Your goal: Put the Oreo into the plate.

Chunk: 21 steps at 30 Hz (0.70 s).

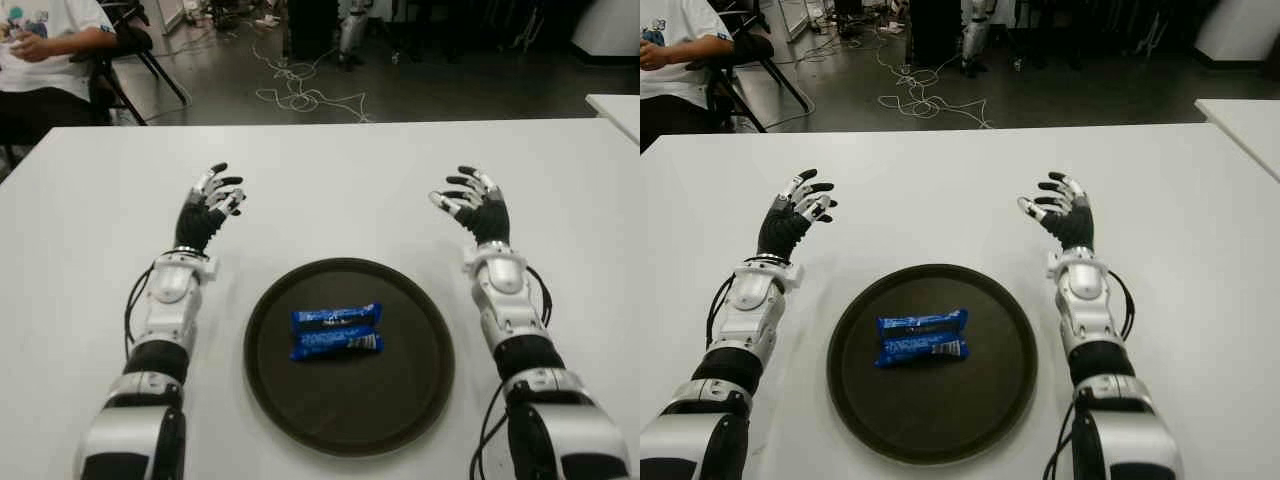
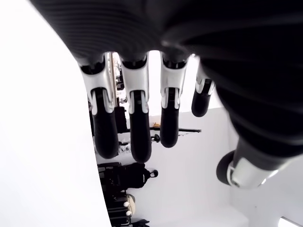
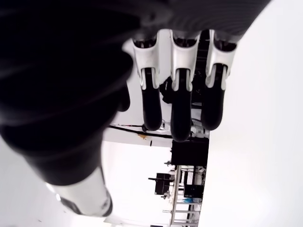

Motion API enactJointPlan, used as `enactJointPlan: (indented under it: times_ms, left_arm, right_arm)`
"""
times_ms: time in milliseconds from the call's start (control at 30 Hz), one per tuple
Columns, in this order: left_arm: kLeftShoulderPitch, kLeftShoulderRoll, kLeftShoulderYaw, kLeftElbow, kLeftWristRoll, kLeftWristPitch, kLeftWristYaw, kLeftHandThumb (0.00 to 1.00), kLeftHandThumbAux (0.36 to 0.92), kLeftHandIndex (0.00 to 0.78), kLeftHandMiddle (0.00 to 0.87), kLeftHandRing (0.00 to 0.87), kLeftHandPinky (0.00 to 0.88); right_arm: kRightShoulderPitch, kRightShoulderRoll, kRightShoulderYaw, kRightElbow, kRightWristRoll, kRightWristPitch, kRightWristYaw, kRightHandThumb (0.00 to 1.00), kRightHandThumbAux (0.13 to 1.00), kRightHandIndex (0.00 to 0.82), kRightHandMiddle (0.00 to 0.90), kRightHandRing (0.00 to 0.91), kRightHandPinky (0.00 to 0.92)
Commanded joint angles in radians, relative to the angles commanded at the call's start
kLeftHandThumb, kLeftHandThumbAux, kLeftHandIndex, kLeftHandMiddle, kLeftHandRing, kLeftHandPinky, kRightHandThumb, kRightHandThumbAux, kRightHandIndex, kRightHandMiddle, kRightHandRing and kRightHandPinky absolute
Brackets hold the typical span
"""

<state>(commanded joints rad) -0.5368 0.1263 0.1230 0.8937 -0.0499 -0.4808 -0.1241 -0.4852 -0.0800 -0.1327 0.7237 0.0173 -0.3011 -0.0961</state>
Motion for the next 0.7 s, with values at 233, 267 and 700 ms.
enactJointPlan:
  times_ms: [233,267,700]
  left_arm:
    - [0.004,0.005,0.004,-0.009,-0.005,0.011,-0.007,0.257,0.618,0.147,0.264,0.325,0.411]
    - [0.005,0.006,0.005,-0.010,-0.006,0.013,-0.008,0.257,0.617,0.146,0.263,0.324,0.410]
    - [0.003,0.013,0.008,-0.007,-0.003,0.024,-0.013,0.264,0.634,0.143,0.277,0.324,0.410]
  right_arm:
    - [0.010,0.003,0.011,-0.010,-0.012,-0.026,0.000,0.131,0.831,0.223,0.312,0.342,0.394]
    - [0.011,0.003,0.013,-0.011,-0.013,-0.025,-0.001,0.133,0.831,0.221,0.312,0.341,0.393]
    - [0.008,0.002,0.027,-0.008,-0.021,-0.028,0.011,0.110,0.838,0.220,0.314,0.345,0.408]
